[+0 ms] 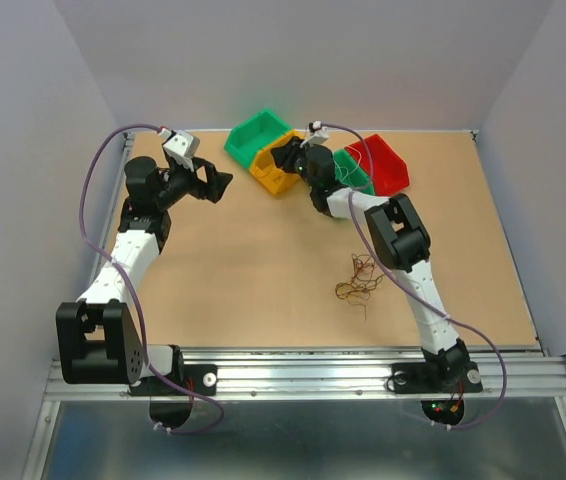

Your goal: Untangle the cables

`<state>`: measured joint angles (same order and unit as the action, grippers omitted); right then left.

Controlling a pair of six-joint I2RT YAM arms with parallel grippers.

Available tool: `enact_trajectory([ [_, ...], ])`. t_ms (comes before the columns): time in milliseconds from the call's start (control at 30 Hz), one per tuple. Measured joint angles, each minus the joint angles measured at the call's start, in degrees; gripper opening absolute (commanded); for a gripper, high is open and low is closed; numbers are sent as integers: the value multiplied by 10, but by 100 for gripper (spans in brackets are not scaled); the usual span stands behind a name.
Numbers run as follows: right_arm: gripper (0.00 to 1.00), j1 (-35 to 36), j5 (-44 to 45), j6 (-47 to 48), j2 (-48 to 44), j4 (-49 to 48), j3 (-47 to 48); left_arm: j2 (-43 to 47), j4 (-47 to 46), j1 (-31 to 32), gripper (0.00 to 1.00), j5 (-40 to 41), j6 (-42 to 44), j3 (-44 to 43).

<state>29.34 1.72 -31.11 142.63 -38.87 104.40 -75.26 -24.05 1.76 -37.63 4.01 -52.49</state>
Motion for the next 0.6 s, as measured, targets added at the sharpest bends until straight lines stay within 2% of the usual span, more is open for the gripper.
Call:
enact_trajectory([
  [133, 56, 0, 25, -28, -7, 57, 17, 0, 2, 0, 95, -1, 0, 0],
  [333, 70, 0, 57, -48, -21, 143, 41, 0, 4, 0, 95, -1, 0, 0],
  [600, 73, 6, 99, -58, -39, 252, 68, 0, 8, 0, 94, -1, 0, 0],
])
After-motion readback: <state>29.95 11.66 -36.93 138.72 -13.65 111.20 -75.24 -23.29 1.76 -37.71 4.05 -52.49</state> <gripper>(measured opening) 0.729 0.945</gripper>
